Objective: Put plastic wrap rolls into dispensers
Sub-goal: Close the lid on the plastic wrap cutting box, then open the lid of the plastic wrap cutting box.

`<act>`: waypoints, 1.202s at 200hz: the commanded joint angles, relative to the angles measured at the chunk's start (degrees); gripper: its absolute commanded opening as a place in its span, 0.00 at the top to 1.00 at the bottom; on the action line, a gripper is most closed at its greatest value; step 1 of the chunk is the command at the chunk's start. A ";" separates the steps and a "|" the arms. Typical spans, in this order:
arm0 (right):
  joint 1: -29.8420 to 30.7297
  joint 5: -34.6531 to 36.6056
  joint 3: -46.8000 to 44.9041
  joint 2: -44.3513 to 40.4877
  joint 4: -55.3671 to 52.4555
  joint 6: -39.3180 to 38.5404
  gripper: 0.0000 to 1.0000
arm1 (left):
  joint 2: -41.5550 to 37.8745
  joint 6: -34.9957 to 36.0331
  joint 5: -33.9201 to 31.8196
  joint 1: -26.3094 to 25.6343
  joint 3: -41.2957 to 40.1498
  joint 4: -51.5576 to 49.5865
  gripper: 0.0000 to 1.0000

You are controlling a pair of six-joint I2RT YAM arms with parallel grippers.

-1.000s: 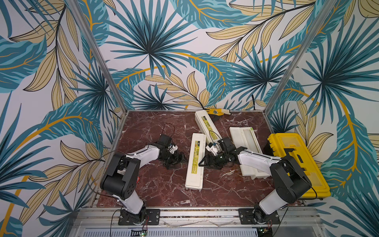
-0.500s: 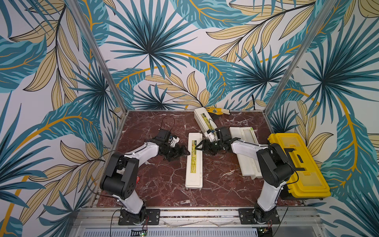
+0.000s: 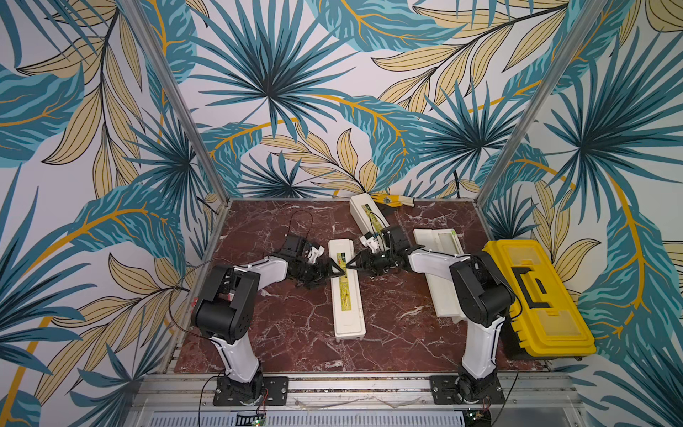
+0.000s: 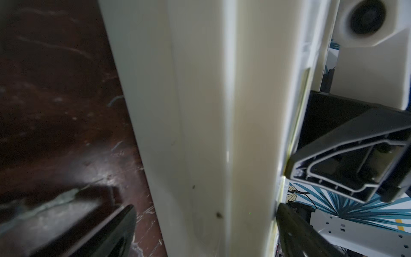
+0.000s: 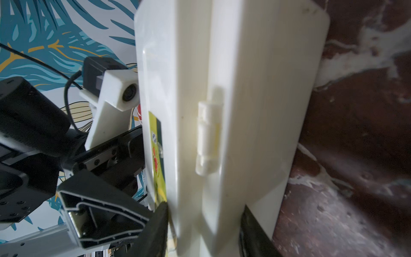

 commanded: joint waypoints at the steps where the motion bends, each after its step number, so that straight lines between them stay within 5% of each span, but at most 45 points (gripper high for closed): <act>1: 1.57 8.65 -2.22 1.88 -9.24 -0.89 0.46 | 1.53 -0.18 -1.97 0.85 1.74 1.39 0.05; 35: 2.26 17.67 2.48 -6.25 -18.44 -5.16 0.33 | 2.41 -0.40 -2.78 1.09 2.20 1.52 0.19; 72: 7.46 34.34 10.53 -10.48 -32.62 -8.16 0.19 | -4.66 -1.14 -7.85 1.34 0.64 2.36 0.13; 117: 17.84 50.16 17.93 -7.21 -42.55 -0.11 0.14 | -14.74 -0.93 -15.80 5.69 0.70 -5.99 0.08; 146: 20.56 53.01 26.08 -0.81 -48.01 -0.31 0.10 | -15.09 0.14 -15.23 6.96 0.95 -9.22 0.08; 154: 21.37 53.99 28.33 0.85 -49.81 -0.52 0.01 | -15.21 0.16 -15.04 6.98 0.64 -9.47 0.08; 194: 24.35 58.03 36.06 7.10 -58.25 -0.55 0.05 | -15.98 -0.03 -15.03 7.03 -1.46 -9.77 0.08; 240: 24.36 56.06 37.06 7.95 -58.64 -0.99 0.23 | -15.93 -0.29 -14.94 7.07 -2.43 -9.94 0.08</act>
